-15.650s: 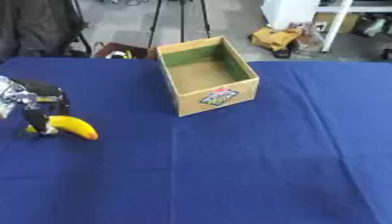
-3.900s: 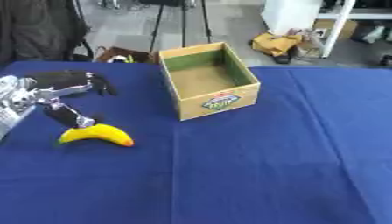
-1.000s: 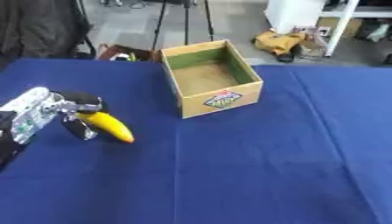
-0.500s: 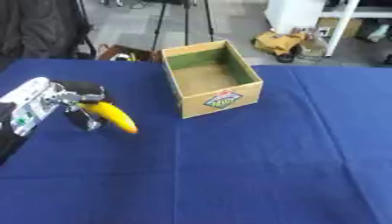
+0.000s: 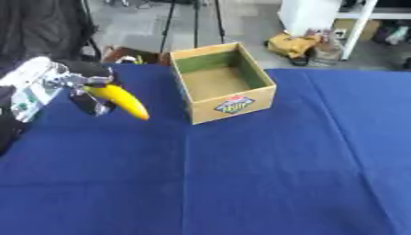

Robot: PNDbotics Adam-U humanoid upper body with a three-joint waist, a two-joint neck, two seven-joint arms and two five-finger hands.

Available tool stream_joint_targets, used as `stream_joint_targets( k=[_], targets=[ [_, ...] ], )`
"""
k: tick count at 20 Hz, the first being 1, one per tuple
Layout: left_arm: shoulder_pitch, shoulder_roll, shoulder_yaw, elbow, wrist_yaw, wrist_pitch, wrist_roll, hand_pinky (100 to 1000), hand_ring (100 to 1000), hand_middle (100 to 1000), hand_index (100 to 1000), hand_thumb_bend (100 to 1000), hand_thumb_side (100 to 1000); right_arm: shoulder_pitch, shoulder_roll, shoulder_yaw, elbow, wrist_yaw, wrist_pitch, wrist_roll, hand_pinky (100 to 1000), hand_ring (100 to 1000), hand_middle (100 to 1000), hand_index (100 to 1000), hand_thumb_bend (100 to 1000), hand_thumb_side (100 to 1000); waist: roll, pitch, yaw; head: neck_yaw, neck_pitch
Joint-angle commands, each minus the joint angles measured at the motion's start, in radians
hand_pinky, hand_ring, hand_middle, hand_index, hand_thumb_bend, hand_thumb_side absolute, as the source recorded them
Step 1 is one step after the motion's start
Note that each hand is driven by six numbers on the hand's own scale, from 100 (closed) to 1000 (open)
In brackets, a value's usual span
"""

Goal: Pick up objects on the table and place them in the box.

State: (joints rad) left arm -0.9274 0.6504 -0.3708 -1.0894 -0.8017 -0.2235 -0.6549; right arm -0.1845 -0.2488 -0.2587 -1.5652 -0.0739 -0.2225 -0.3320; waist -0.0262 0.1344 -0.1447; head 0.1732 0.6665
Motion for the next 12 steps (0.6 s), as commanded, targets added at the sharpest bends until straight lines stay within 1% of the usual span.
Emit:
stream_joint_targets(
  k=[1,4,6,9,12],
  targets=[
    [-0.062,-0.015,0.036,0.039,-0.063,-0.029,0.029,585,571,557,695,100,100,-0.009,-0.025,-0.003,-0.008,-0.010,-0.002,0.005,726,676,673,764,100,692,-0.004,-0.009,-0.007,0.003,-0.011],
    [-0.109,-0.056,0.065,0.096,-0.135,-0.058,0.071,588,573,554,690,100,100,-0.013,-0.020,0.001,-0.007,-0.013,-0.003,0.009,726,676,673,764,100,691,-0.010,-0.001,-0.020,0.005,-0.024],
    [-0.139,-0.091,0.090,0.137,-0.203,-0.069,0.109,592,574,555,688,100,100,-0.018,-0.016,0.004,-0.006,-0.016,-0.003,0.012,726,676,673,764,100,692,-0.016,0.007,-0.034,0.005,-0.038],
    [-0.177,-0.141,0.131,0.201,-0.313,-0.077,0.172,594,574,554,686,100,100,-0.027,-0.007,0.009,-0.006,-0.022,-0.004,0.018,726,676,673,764,100,691,-0.025,0.025,-0.063,0.007,-0.063],
    [-0.207,-0.186,0.170,0.253,-0.419,-0.070,0.243,597,575,554,684,100,100,-0.036,0.005,0.013,-0.006,-0.029,-0.005,0.023,726,676,673,763,100,689,-0.032,0.045,-0.094,0.010,-0.087]
  ],
)
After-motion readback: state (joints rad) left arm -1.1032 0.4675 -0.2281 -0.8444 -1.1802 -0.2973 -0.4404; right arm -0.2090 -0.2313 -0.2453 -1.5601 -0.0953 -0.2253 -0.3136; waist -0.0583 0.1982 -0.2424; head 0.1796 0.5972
